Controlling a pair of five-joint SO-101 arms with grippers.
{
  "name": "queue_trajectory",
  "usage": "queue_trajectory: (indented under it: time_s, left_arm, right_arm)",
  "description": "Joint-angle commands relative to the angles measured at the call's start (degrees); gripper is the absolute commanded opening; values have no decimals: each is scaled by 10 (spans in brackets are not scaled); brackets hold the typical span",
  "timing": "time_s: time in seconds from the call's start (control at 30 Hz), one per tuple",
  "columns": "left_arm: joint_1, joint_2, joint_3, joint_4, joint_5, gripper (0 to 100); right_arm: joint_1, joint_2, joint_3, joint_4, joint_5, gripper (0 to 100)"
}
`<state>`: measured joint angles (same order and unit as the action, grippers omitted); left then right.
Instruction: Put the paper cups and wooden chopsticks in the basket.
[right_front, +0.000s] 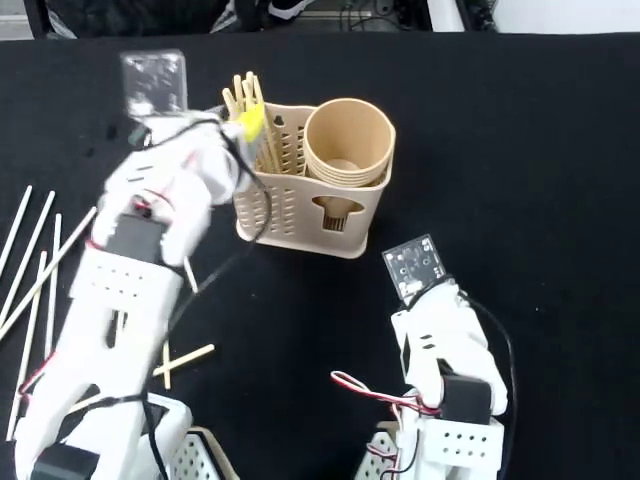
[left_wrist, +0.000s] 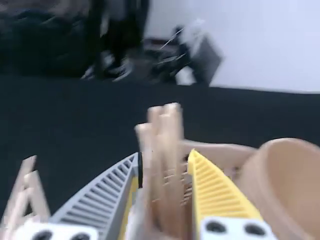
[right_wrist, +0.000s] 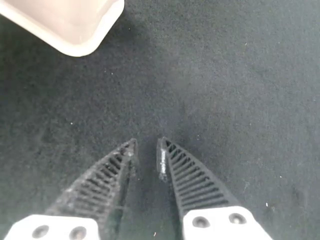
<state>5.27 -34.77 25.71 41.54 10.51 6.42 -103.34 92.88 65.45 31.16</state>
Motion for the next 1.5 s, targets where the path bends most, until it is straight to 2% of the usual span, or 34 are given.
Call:
queue_trajectory:
  time_s: [0.0,0.1,0.2,0.4,0.57,0.83,0.9,1.0,1.23,1.47]
  left_arm:
    - [-100,-11,-104,144,-62,166]
    - [-187,13,-144,222,-108,170]
    - [-232,66,-155,262,-164,170]
    - [-241,245,-159,298,-278,170]
    - [-242,415,-186,298,-354,171]
    - [-283,653,-338,299,-375,163]
    - [-291,693,-367,302,-376,119]
    - [-291,713,-387,321,-376,21]
    - [-275,665,-382,365,-376,28]
    - [-274,542,-374,400,-373,28]
  right_arm:
    - [10,-41,-1,-12,2,82]
    - [10,-41,-1,-12,2,82]
    - [10,-41,-1,-12,2,82]
    - [10,-41,-1,-12,2,82]
    - [10,-41,-1,-12,2,82]
    - [10,-41,-1,-12,2,82]
    - [10,-41,-1,-12,2,82]
    - [10,-41,-1,-12,2,82]
    - [10,-41,-1,-12,2,82]
    - [10,-41,-1,-12,2,82]
